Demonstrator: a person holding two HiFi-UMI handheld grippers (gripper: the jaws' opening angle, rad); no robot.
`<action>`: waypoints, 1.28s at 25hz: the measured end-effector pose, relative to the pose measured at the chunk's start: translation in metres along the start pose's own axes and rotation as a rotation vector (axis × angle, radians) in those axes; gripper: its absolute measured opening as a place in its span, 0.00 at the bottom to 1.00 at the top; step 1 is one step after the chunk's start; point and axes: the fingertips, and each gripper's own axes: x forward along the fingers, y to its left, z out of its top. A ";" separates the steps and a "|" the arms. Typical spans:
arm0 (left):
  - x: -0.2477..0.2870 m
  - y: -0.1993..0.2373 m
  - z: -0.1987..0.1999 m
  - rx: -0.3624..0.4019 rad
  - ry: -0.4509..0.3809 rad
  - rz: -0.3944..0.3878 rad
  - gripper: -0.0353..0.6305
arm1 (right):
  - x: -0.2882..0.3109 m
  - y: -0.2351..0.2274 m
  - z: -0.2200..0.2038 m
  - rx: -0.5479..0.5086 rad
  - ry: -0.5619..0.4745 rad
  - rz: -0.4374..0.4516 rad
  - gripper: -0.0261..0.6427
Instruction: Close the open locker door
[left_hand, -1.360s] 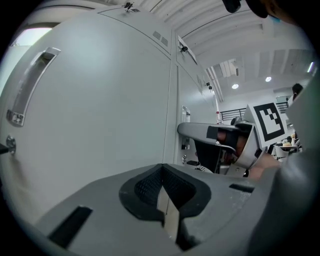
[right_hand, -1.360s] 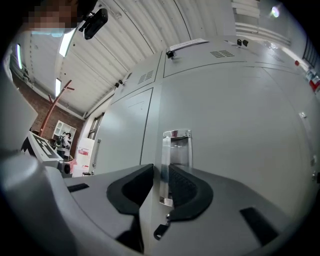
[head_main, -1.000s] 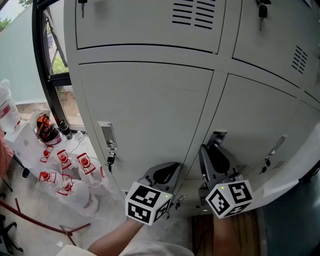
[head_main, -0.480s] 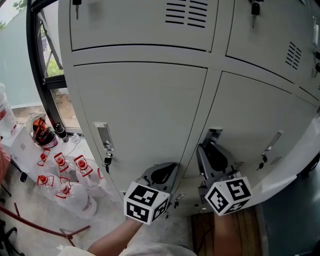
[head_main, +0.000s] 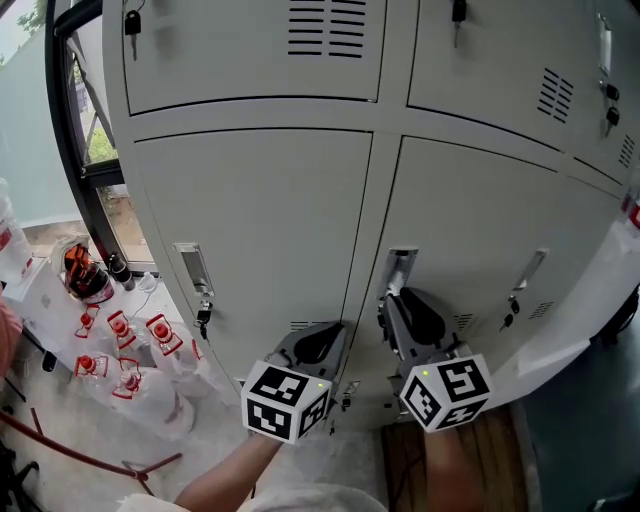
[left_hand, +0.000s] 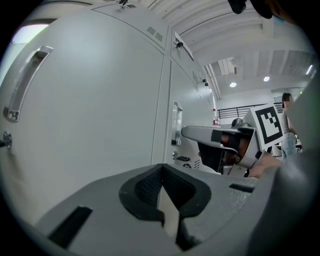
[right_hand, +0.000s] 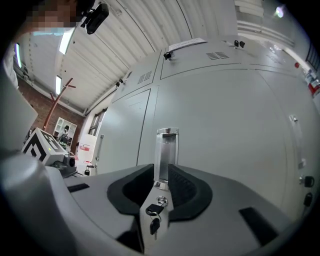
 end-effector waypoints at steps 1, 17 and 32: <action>-0.001 -0.002 0.001 0.000 0.000 0.003 0.06 | -0.004 -0.001 0.001 0.002 0.001 -0.001 0.17; -0.012 -0.069 0.001 -0.003 0.023 0.039 0.06 | -0.081 -0.010 -0.006 0.031 0.047 0.012 0.15; -0.025 -0.130 -0.004 0.015 0.034 0.092 0.06 | -0.150 -0.015 -0.020 0.053 0.088 0.042 0.07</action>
